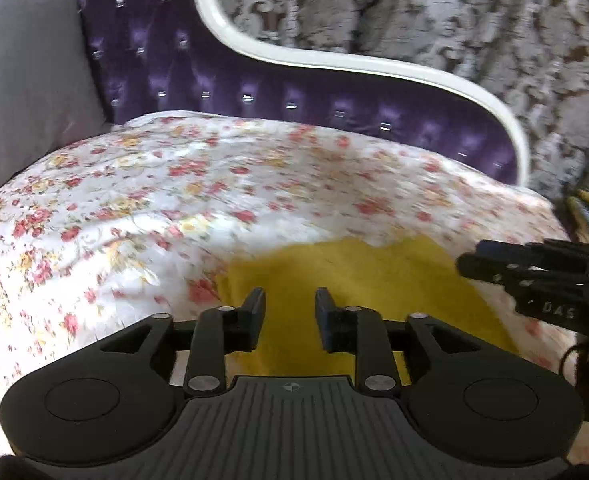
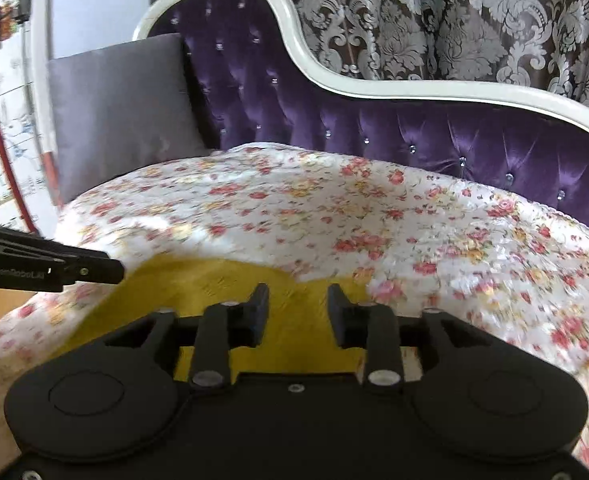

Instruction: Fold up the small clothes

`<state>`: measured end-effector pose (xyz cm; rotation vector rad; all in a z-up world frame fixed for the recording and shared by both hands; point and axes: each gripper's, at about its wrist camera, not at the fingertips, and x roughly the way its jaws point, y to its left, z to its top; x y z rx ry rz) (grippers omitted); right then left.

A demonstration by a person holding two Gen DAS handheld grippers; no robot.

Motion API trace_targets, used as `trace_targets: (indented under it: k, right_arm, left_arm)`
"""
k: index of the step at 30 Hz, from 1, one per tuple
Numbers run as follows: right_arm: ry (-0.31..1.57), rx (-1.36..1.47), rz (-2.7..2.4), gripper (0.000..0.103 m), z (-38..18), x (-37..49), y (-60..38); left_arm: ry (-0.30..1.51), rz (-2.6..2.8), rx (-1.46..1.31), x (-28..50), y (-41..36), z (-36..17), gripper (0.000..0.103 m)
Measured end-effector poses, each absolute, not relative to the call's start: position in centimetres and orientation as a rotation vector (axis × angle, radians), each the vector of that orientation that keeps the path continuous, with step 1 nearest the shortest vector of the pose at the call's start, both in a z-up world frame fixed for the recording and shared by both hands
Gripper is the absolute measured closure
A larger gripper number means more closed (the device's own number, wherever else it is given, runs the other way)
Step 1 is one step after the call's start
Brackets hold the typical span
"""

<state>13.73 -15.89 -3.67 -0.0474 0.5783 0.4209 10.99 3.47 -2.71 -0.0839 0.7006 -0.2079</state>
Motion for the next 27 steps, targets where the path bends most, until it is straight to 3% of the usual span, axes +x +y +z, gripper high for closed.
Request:
trace_targets:
  k: [1,4,8,11,15,17,19,22,27]
  right_arm:
    - [0.59,-0.053,0.429,0.044,-3.6,12.8,-16.0]
    - [0.649,-0.092,0.437,0.043,-4.5,10.4,-15.7]
    - [0.743,-0.167,0.389,0.04,-6.7,7.9,-15.2]
    - [0.775,-0.067,0.371,0.035,-7.3,6.7,-16.1]
    - [0.785,-0.047,0.334,0.029,-7.1,6.0,-16.5]
    - [0.794,-0.023,0.327,0.023,-6.8,5.8,-16.6]
    - [0.795,-0.009,0.321,0.007,-6.7,5.3,-16.9]
    - [0.784,0.034,0.321,0.0,-6.1,4.5,-17.3]
    - [0.848,0.081,0.306,0.001,-6.3,4.1,-17.4]
  left_arm:
    - [0.705,-0.223,-0.089,10.0,3.1,-2.7,0.068]
    - [0.749,-0.267,-0.086,7.6,1.9,-3.7,0.058]
    - [0.82,-0.237,-0.042,6.1,1.2,-6.3,0.056]
    - [0.878,-0.212,-0.093,5.8,2.1,-7.5,0.049]
    - [0.879,-0.189,-0.074,5.5,2.2,-7.2,0.027]
    - [0.889,-0.172,-0.074,5.5,2.2,-7.1,0.026]
    - [0.902,-0.153,-0.074,5.5,2.2,-6.9,0.021]
    - [0.913,-0.132,-0.075,5.0,2.2,-6.8,0.02]
    - [0.946,-0.084,-0.061,4.3,1.7,-6.7,0.02]
